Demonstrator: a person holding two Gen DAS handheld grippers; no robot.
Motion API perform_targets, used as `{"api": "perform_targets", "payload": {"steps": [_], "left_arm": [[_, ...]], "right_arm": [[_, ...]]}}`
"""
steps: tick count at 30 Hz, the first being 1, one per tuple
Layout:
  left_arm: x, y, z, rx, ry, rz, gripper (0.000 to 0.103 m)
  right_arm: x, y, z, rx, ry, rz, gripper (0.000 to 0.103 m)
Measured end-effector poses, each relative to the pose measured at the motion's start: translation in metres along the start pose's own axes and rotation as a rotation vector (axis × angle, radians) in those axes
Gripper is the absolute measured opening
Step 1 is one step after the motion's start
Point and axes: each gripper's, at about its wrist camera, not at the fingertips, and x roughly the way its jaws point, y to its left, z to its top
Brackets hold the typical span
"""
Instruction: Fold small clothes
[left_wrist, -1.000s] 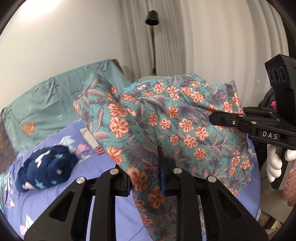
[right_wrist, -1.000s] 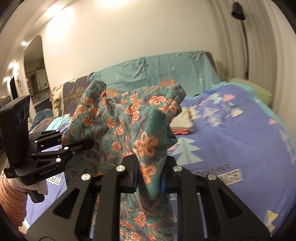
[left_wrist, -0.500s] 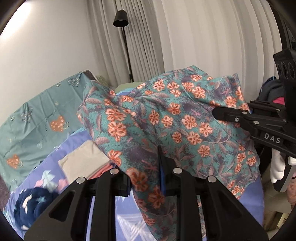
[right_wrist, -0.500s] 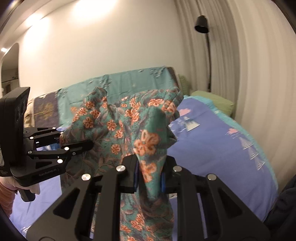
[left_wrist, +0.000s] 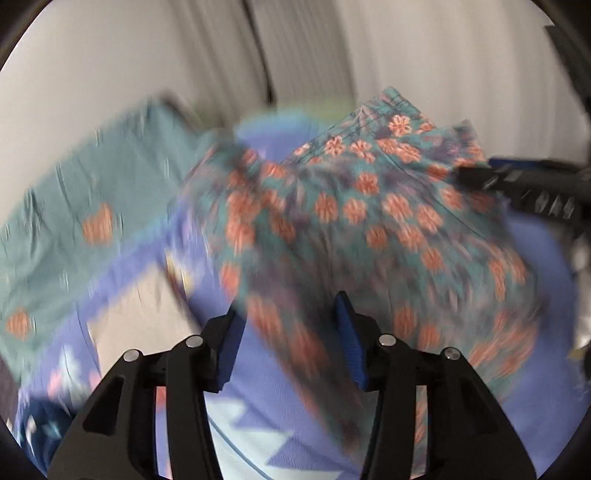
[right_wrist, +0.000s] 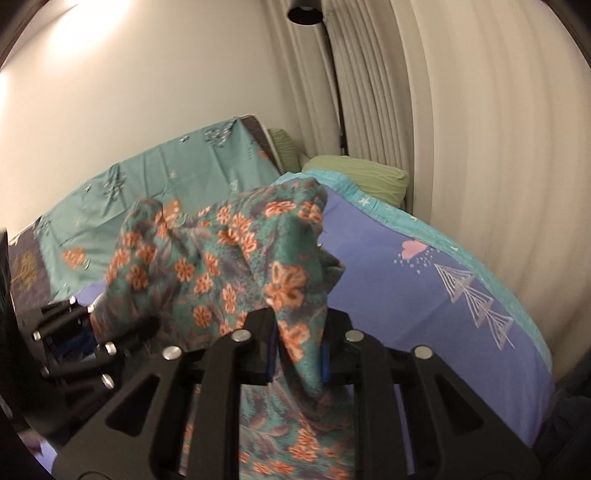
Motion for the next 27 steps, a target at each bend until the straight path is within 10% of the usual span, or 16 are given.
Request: {"api": "perform_targets", "payload": {"steps": [2, 6, 13, 17, 27], "left_arm": [[0.024, -0.004, -0.028, 0.01, 0.078, -0.032, 0.05], [0.022, 0.004, -0.051, -0.077, -0.003, -0.064, 0.05], [0.011, -0.002, -0.051, -0.096, -0.001, -0.034, 0.05], [0.005, 0.01, -0.059, -0.185, -0.009, 0.018, 0.089], [-0.083, 0.025, -0.087, -0.299, -0.121, -0.088, 0.093]], "right_arm": [[0.036, -0.01, -0.015, 0.009, 0.12, -0.095, 0.047], [0.058, -0.037, -0.07, 0.146, 0.263, -0.022, 0.032], [0.052, -0.025, -0.099, 0.007, 0.168, -0.126, 0.035], [0.053, -0.026, -0.1, 0.005, 0.167, -0.142, 0.047], [-0.044, -0.042, -0.106, 0.094, 0.119, -0.126, 0.071]]}}
